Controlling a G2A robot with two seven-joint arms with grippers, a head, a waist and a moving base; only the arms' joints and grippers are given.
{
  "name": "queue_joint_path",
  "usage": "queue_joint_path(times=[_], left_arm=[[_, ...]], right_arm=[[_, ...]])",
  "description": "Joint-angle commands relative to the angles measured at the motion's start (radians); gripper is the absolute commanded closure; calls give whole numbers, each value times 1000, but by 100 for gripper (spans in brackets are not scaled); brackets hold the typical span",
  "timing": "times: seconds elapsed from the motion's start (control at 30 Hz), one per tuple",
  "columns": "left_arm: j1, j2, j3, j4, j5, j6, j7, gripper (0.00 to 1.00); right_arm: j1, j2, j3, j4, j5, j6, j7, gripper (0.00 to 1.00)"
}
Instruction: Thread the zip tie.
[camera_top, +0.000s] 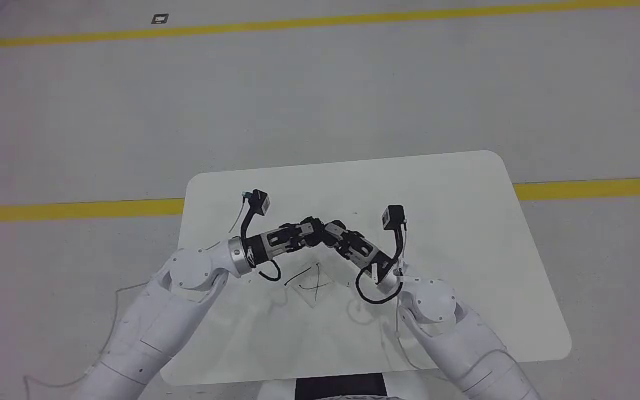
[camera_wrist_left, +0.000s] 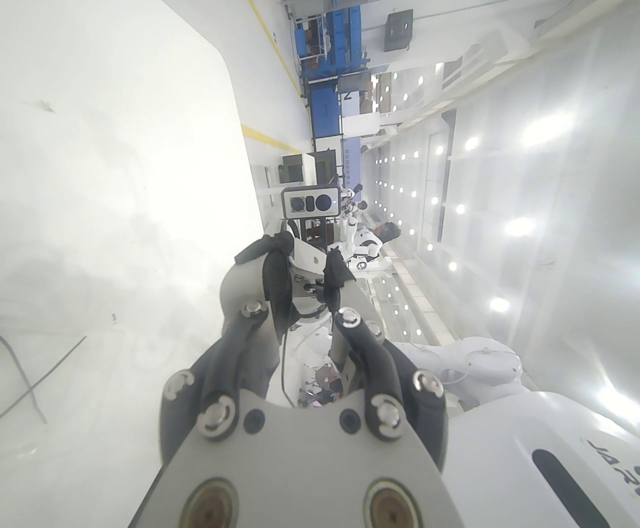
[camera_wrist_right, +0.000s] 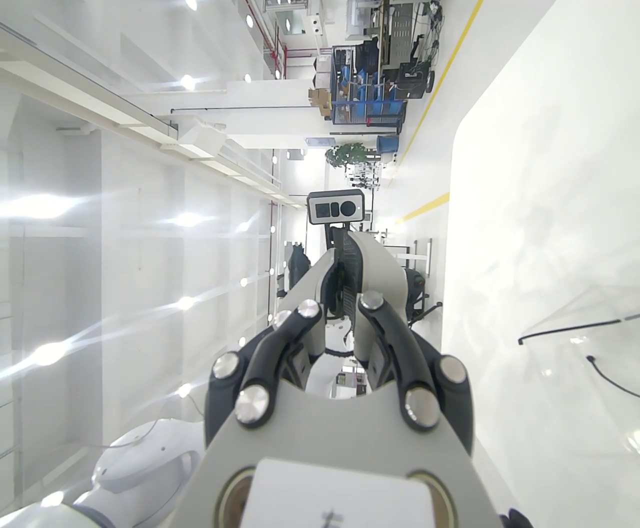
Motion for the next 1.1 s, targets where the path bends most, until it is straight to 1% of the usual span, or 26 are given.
queue_joint_path(times=[0.0,0.3,0.67,0.77,1.07], left_arm=[[-1,0,1,0,1,1,1,82],[-1,-1,3,1,4,6,2,87],[1,-1,0,-1,6,7,2,86],[2,-1,0,0,6,8,0,88],[3,-1,-1,2,5,8,-4,88]], right_arm=[[0,0,1,0,2,-3,1,100],[-2,-1,4,-1,3,-7,6,100],[-7,-2,10,-1,-22,-10,-20,100],[-9,-3,10,-3,-29,-9,-27,100],[-9,-5,7,-2,-55,-1,-42,100]])
